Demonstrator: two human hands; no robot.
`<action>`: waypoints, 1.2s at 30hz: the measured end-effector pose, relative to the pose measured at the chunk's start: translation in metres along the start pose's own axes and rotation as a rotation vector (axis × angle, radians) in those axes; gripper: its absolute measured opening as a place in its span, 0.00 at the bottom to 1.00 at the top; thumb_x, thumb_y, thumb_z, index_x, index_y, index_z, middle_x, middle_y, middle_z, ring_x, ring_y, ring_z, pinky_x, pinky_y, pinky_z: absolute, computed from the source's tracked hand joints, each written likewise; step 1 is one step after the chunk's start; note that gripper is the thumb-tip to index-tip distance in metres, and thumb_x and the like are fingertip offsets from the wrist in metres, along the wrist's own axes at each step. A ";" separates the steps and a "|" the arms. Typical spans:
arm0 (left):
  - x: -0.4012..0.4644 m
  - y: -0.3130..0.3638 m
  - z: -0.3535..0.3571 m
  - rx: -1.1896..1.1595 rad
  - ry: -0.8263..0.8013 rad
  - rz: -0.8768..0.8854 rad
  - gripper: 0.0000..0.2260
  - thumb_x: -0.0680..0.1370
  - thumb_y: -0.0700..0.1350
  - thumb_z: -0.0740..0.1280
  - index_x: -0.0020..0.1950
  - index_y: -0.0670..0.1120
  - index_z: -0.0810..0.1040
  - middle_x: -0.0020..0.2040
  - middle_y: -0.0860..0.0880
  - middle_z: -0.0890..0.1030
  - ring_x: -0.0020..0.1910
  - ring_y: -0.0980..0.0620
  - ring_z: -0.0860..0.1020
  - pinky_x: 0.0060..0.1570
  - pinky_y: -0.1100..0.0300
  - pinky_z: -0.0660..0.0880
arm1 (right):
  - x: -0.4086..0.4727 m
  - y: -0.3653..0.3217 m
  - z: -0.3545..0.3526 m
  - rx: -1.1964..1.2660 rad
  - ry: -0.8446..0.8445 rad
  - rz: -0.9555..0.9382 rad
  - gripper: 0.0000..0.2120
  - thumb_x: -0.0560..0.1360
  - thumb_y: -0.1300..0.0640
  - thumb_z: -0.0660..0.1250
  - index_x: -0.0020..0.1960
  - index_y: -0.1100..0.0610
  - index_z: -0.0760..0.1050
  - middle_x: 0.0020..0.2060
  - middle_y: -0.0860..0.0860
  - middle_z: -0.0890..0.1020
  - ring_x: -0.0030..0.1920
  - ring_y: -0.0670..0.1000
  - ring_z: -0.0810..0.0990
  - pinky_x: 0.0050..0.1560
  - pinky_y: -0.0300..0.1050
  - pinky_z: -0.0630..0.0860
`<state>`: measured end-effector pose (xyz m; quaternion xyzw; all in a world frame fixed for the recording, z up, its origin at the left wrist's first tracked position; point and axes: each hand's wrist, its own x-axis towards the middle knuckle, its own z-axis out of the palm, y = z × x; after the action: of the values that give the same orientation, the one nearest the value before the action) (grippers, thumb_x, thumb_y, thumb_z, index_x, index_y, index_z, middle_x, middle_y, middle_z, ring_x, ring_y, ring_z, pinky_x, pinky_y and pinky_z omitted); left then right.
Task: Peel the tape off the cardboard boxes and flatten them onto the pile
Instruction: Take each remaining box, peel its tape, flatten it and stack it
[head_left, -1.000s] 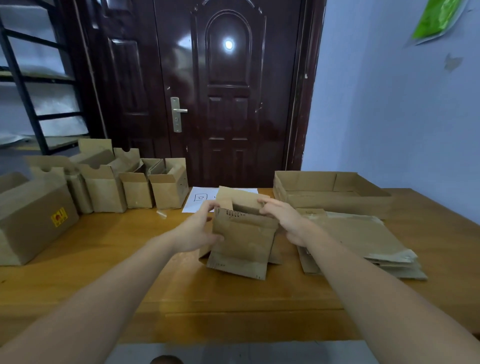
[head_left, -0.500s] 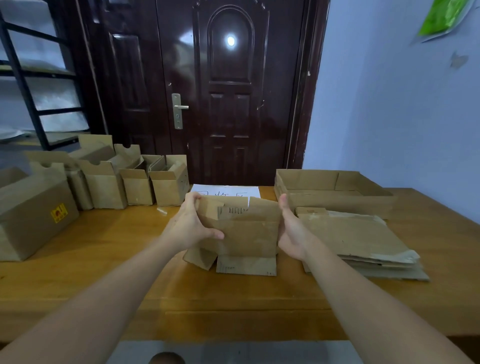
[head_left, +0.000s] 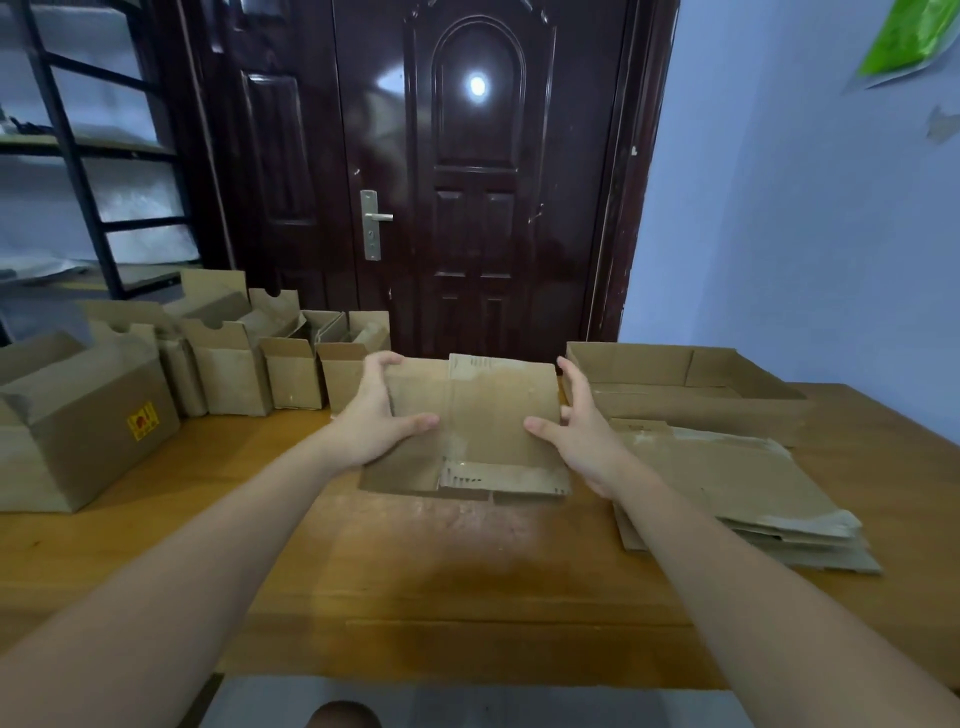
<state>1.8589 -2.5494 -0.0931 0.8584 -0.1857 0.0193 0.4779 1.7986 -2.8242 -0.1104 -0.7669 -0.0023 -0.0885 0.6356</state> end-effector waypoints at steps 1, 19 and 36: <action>-0.002 0.000 -0.005 0.054 -0.102 -0.016 0.41 0.70 0.53 0.81 0.73 0.60 0.56 0.68 0.51 0.65 0.66 0.47 0.71 0.67 0.43 0.74 | 0.001 -0.003 -0.003 -0.061 -0.032 -0.023 0.37 0.80 0.61 0.70 0.80 0.39 0.56 0.66 0.49 0.77 0.62 0.49 0.79 0.62 0.51 0.80; -0.012 -0.037 0.043 0.537 -0.385 -0.306 0.51 0.68 0.62 0.80 0.83 0.55 0.55 0.75 0.45 0.58 0.70 0.41 0.68 0.72 0.46 0.70 | 0.002 0.021 0.019 -0.894 -0.479 0.399 0.57 0.66 0.51 0.83 0.82 0.45 0.49 0.75 0.53 0.64 0.66 0.55 0.69 0.58 0.52 0.81; -0.004 -0.035 0.045 0.592 -0.615 -0.400 0.54 0.66 0.62 0.81 0.83 0.55 0.53 0.75 0.45 0.62 0.52 0.46 0.75 0.31 0.60 0.80 | 0.013 0.047 0.022 -0.985 -0.462 0.461 0.59 0.64 0.34 0.79 0.82 0.40 0.44 0.74 0.55 0.58 0.68 0.59 0.68 0.44 0.44 0.79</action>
<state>1.8602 -2.5692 -0.1466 0.9425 -0.1364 -0.2763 0.1296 1.8201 -2.8135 -0.1583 -0.9517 0.0675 0.2309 0.1906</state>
